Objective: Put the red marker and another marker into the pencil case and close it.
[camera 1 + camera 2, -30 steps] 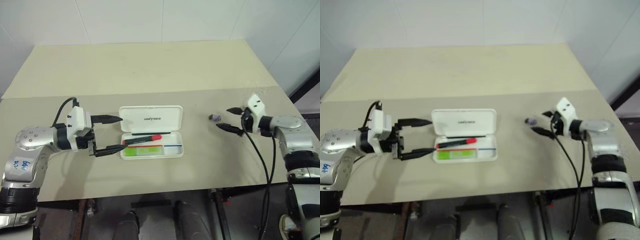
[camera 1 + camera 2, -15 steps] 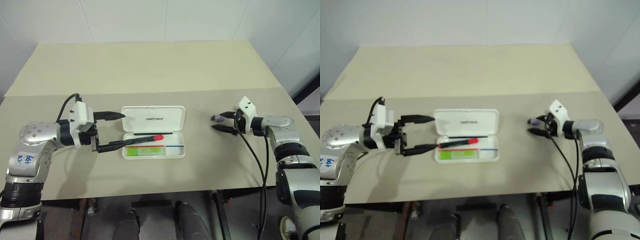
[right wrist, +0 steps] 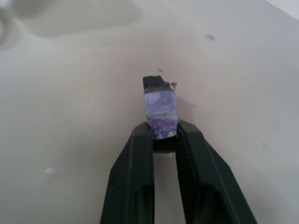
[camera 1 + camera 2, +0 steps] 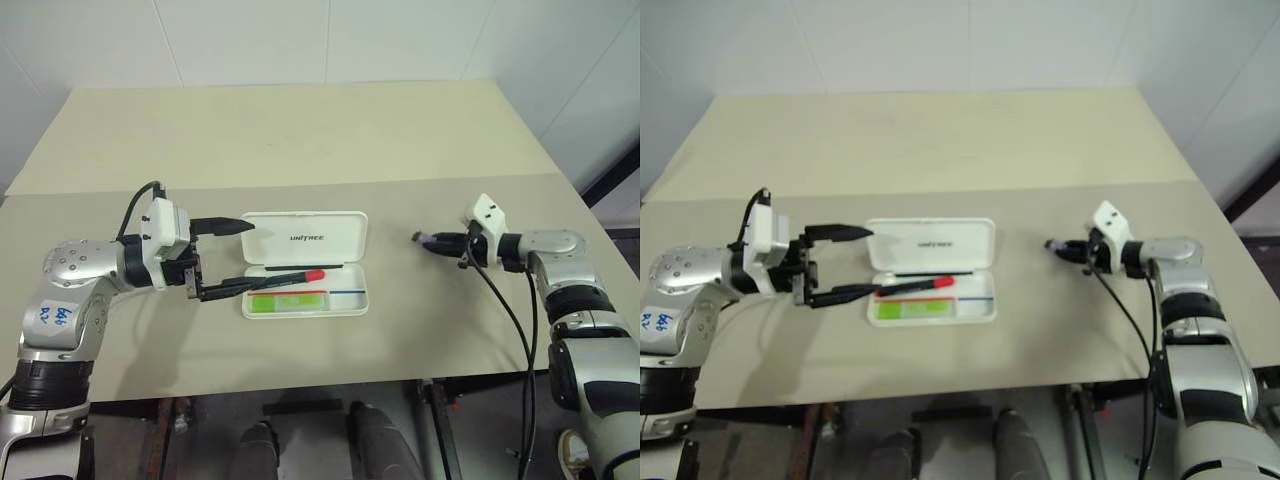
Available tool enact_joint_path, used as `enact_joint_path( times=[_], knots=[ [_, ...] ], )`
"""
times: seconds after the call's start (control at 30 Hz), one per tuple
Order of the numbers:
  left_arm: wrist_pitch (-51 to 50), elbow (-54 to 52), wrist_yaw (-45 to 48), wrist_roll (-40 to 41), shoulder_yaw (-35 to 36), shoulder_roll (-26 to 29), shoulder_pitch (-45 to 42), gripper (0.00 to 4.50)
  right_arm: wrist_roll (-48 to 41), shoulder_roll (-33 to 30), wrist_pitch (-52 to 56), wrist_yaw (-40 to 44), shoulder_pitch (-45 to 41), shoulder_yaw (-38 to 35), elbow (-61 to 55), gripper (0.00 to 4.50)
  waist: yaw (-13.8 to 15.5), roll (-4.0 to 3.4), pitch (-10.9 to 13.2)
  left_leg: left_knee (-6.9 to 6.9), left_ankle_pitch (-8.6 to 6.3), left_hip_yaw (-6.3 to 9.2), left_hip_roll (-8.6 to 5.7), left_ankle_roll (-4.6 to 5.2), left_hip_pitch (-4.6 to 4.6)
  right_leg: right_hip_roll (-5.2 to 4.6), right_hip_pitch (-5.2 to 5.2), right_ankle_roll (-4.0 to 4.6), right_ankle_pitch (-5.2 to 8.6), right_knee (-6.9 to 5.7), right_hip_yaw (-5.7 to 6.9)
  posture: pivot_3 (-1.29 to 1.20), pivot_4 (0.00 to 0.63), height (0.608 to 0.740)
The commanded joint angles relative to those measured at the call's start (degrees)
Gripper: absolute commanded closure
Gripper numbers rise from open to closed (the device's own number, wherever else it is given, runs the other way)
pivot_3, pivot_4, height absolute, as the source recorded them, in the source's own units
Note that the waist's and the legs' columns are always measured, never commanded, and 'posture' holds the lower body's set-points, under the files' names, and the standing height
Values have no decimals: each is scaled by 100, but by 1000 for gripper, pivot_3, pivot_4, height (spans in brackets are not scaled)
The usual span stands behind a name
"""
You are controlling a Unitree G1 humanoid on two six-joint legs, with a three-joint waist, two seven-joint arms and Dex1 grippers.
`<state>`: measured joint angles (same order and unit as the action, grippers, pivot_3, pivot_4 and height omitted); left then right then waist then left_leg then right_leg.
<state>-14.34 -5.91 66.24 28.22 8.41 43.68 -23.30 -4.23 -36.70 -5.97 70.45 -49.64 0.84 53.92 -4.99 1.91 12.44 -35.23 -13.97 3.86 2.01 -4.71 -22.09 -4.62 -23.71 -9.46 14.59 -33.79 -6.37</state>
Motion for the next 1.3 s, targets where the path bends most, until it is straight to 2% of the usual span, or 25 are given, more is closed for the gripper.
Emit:
enact_joint_path(
  times=[0.03, 0.2, 0.27, 0.37, 0.53, 0.7, 0.8, 0.97, 1.2, 1.3],
  knots=[
    [125, -36, 24, 25, 63, 14, -4, 0, -630, -134, 772, 427, 582, -137, -1896, 4180, 14, -1, 0, 0, 0, 1, 0, 0, 0, 0, 0, -1, 1, -1, 0, 0, 150, 740],
    [159, -75, 6, 9, 65, 3, 113, 0, -1450, -310, 2362, 523, 1757, 47, -4995, 4180, 46, -2, 1, -2, -1, 8, -1, -2, -3, 0, 0, -4, 6, -7, 2, 0, 150, 740],
    [166, -103, -12, 2, 57, -6, 155, 0, -1624, -280, 2789, 410, 2036, 178, -5743, 4180, 47, -1, 1, -4, -2, 9, -1, -2, -2, 0, 0, -3, 7, -9, 2, 0, 150, 740],
    [181, -116, -27, -12, 38, -23, 186, 0, -1648, -207, 3048, 220, 2201, 349, -6217, 4180, 43, 1, 0, -11, -1, 8, -1, -2, 1, 0, 1, 7, 11, -6, 3, 0, 150, 740],
    [184, -91, -62, -47, -42, -76, 112, 0, -1197, 151, 2797, -47, 2066, 985, -5886, 4180, 39, 3, -2, -29, -1, 7, -1, -2, -1, 0, 4, 70, 45, -4, 3, 0, 150, 740],
    [154, -157, -111, -45, -34, -85, 135, 0, -818, 362, 2553, -178, 1769, 1368, -5385, 4180, 39, 4, -2, -35, -1, 8, -1, -1, -6, 0, 3, 62, 40, -7, 3, 0, 150, 740],
    [127, -210, -150, -37, -15, -77, 171, 0, -722, 371, 2429, -144, 1699, 1433, -5226, 4180, 42, 4, -2, -34, -1, 9, -1, -1, -5, 0, 2, 59, 38, -11, 4, 0, 150, 740],
    [81, -316, -212, -7, 22, -49, 256, 0, -677, 352, 2379, -71, 1685, 1477, -5145, 4180, 50, 4, -2, -30, -5, 10, -1, -1, -7, 0, 2, 6, 9, -10, 5, 0, 150, 740],
    [74, -341, -239, 5, 44, -18, 267, 0, -599, 216, 2220, 164, 1714, 1521, -5080, 4180, 49, 4, -2, -30, -6, 9, -1, 0, -6, 0, 2, 9, 11, -9, 6, 0, 150, 740],
    [78, -324, -237, -4, 35, -23, 241, 0, -617, 154, 2256, 238, 1656, 1470, -5058, 3157, 54, 4, -2, -30, -6, 10, -1, 0, -6, 0, 2, 12, 12, -9, 6, 0, 150, 740]
  ],
)
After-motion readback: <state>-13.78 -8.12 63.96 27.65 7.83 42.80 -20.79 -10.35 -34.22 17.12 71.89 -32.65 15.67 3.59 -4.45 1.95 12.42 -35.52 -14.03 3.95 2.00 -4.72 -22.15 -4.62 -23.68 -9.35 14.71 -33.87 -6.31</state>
